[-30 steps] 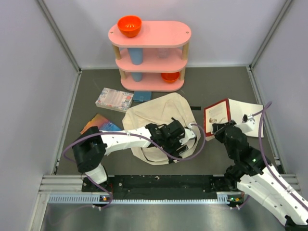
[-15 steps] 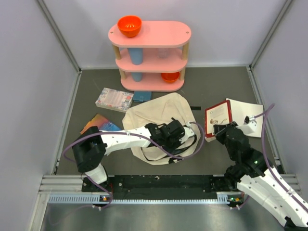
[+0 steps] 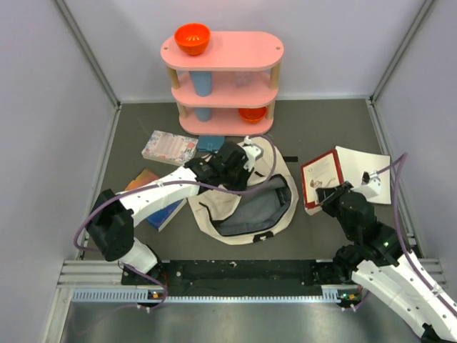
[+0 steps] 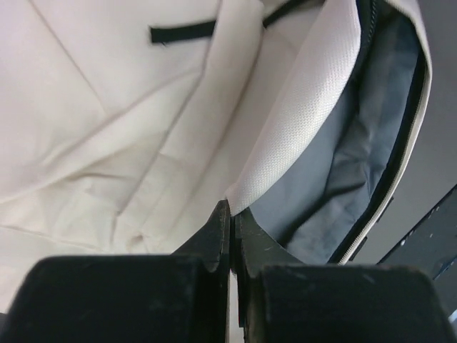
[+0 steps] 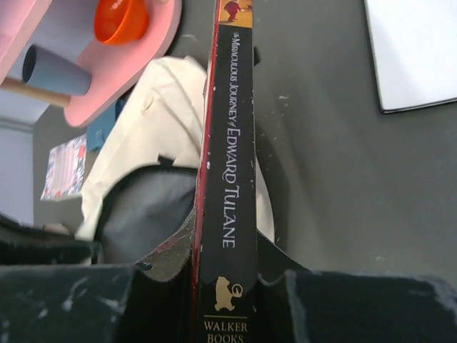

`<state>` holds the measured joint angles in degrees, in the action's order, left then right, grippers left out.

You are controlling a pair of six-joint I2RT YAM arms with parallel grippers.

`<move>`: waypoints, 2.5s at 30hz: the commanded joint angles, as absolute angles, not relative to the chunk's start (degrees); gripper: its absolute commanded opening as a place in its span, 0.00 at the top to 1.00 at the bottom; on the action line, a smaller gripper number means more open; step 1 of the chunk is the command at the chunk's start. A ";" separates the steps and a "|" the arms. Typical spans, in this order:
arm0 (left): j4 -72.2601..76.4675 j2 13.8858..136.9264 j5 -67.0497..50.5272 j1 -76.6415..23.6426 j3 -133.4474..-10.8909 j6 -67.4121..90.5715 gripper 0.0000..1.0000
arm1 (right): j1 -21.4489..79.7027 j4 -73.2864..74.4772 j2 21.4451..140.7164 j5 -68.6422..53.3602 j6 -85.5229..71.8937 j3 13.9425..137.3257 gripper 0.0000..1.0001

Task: Pack the student bag
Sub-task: Place the book in the student bag.

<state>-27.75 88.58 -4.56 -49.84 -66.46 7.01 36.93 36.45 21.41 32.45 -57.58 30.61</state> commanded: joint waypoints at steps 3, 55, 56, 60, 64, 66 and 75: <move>-21.36 85.78 -7.82 -46.41 -74.17 9.93 1.00 | 36.83 34.54 19.78 20.85 -52.65 37.35 1.00; -4.66 79.80 -4.75 -47.02 -76.38 23.99 1.00 | 37.70 -9.03 50.44 -0.18 -67.15 27.78 1.00; -4.66 79.80 -4.75 -47.11 -76.55 24.26 1.00 | 38.05 -9.75 50.97 2.70 -67.32 27.69 1.00; -3.96 80.33 -4.40 -47.11 -76.90 24.52 1.00 | 38.50 -13.35 55.36 6.24 -67.59 27.33 1.00; -4.22 80.68 -4.75 -47.02 -77.34 24.00 1.00 | 38.67 -20.48 61.33 5.36 -67.15 28.64 1.00; -4.04 80.86 -4.83 -47.02 -77.61 23.82 1.00 | 38.76 -20.30 65.99 3.88 -65.84 31.80 1.00; -3.96 81.74 -5.89 -47.02 -78.40 22.33 1.00 | 39.99 -37.60 78.47 5.53 -65.48 31.73 1.00</move>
